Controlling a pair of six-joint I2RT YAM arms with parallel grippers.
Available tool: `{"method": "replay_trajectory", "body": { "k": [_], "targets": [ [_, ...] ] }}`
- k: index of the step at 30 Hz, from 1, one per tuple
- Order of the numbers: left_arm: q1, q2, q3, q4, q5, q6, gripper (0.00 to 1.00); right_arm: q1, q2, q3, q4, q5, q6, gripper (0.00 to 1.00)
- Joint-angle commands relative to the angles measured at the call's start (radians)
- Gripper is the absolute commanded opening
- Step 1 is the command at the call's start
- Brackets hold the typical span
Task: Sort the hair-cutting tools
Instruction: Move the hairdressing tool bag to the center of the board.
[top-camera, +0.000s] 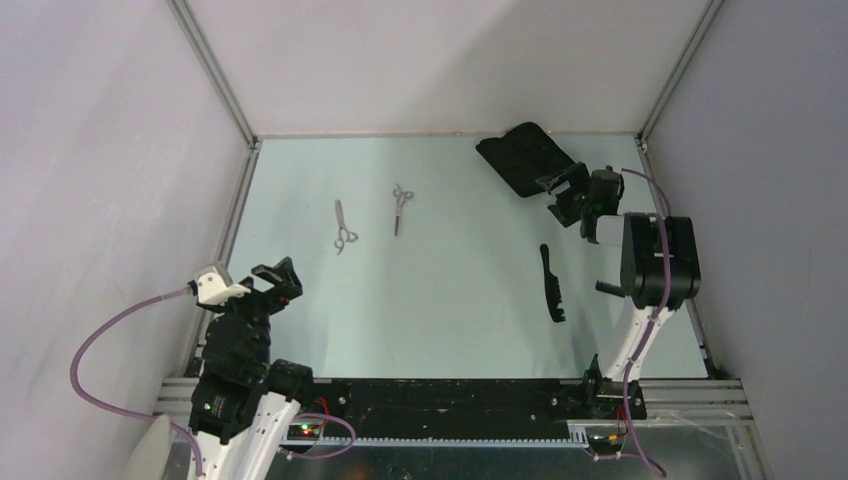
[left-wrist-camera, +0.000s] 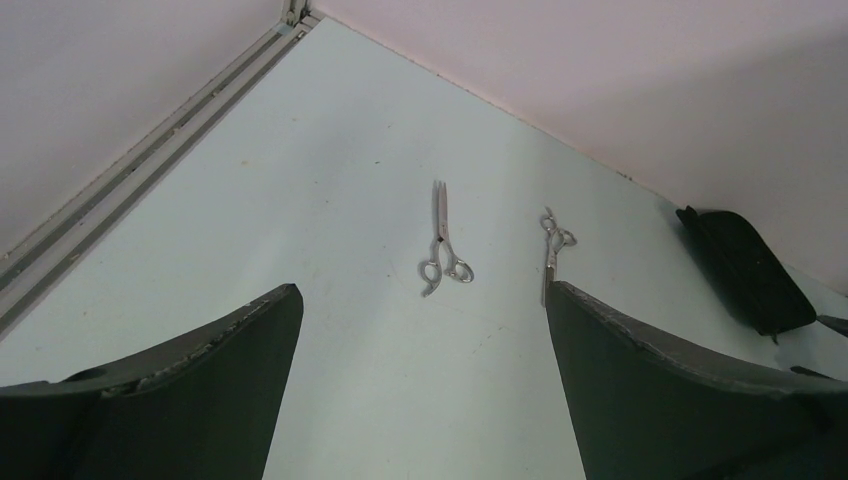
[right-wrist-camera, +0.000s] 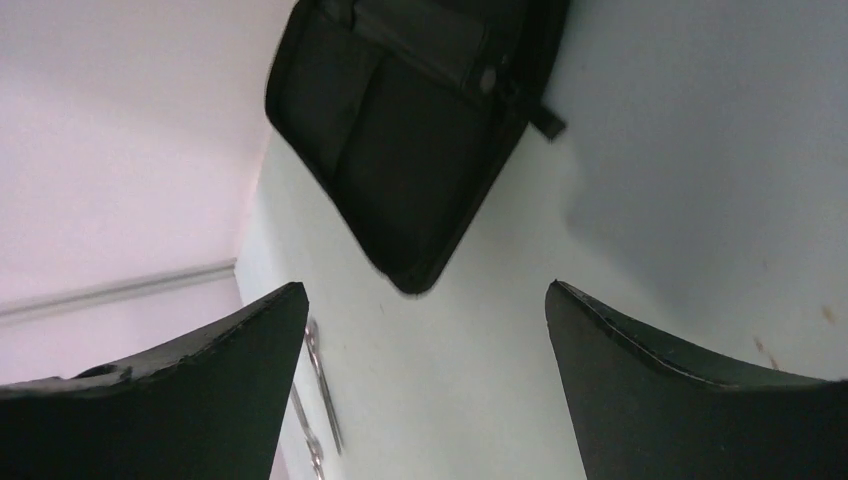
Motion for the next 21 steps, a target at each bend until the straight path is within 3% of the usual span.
{"method": "replay_trajectory", "body": {
  "k": [1, 6, 10, 12, 17, 21],
  "targets": [
    [0.005, 0.035, 0.006, 0.022, -0.023, -0.011, 0.98, 0.007, 0.117, 0.109, 0.166, 0.019, 0.104, 0.92],
    [0.006, 0.035, -0.001, 0.028, -0.028, 0.0, 0.98, 0.021, 0.26, 0.165, 0.216, 0.045, 0.216, 0.86],
    [0.006, 0.038, -0.001, 0.032, -0.011, 0.01, 0.98, 0.029, 0.327, 0.206, 0.222, 0.06, 0.287, 0.73],
    [0.006, 0.045, -0.001, 0.031, -0.003, 0.012, 0.98, 0.03, 0.345, 0.215, 0.231, 0.063, 0.311, 0.63],
    [0.006, 0.049, 0.001, 0.031, 0.005, 0.012, 0.98, 0.032, 0.318, 0.211, 0.205, 0.031, 0.31, 0.25],
    [0.006, 0.025, -0.008, 0.041, 0.011, 0.015, 0.98, 0.049, 0.235, 0.16, 0.198, -0.003, 0.269, 0.05]
  ]
}}
